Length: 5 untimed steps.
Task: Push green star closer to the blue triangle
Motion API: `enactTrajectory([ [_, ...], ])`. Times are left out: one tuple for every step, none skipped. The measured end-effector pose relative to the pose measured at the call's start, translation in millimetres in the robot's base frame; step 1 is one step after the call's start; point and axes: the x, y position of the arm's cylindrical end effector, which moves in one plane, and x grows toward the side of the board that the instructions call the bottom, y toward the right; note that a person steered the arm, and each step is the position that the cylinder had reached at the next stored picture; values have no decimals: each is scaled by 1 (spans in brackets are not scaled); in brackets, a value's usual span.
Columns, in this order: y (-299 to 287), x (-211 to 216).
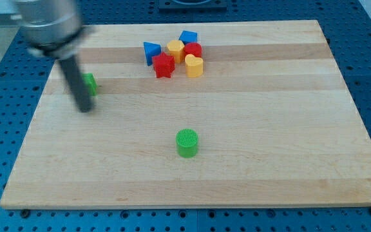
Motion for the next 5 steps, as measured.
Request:
enactTrajectory([
  [-30,-25],
  [12,-40],
  [14,-31],
  [35,-30],
  [15,-102],
])
